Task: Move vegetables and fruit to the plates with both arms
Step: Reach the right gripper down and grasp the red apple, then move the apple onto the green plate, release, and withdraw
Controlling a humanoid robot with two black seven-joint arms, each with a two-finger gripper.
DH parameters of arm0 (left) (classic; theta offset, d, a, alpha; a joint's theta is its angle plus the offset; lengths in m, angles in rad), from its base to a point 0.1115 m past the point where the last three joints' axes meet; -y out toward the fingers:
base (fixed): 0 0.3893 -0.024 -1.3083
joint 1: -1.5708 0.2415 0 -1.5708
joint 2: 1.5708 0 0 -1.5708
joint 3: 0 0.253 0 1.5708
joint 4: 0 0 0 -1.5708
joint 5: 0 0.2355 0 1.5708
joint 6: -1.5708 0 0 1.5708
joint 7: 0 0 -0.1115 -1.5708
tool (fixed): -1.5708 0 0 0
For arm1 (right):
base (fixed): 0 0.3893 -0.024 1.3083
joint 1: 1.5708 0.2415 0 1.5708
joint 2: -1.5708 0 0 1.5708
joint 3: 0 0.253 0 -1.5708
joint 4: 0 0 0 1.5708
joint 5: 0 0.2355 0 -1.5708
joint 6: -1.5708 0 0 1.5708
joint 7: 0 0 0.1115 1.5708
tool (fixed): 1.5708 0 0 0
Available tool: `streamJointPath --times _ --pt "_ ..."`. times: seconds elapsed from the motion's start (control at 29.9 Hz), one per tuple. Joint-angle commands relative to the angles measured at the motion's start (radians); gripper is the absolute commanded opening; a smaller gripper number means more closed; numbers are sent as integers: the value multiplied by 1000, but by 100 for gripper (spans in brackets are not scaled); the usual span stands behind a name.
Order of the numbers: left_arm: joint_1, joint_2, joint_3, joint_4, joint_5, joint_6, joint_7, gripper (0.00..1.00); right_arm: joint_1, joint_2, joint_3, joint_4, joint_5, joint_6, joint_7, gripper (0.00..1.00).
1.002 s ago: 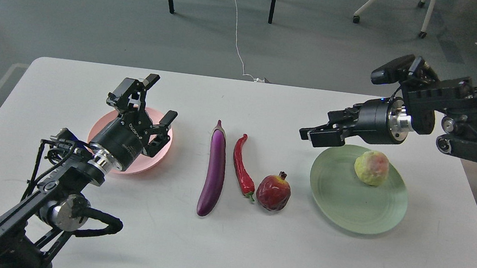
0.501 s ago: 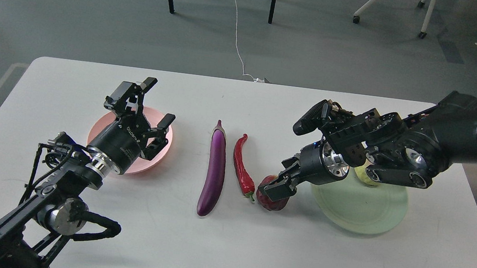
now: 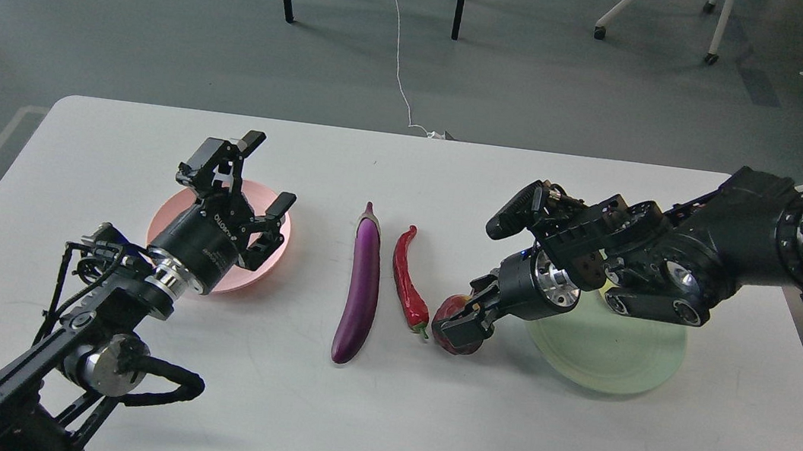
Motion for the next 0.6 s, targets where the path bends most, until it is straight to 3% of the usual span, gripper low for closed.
streamJointPath --times 0.0,0.13,0.23,0.37,0.57 --pt "0 0 -1 1 0 0 0 99 -2 8 -6 -1 1 4 0 76" --pt "0 0 -1 -1 0 0 -2 99 -2 21 -35 -3 1 4 0 63" --pt "1 -1 -2 1 0 0 0 99 -3 21 -45 -3 1 2 0 47" --pt "3 -1 -2 -1 0 0 0 99 18 4 -42 3 2 0 0 47" --pt "-5 4 6 1 0 -3 0 99 144 -125 -34 46 -18 3 0 48"
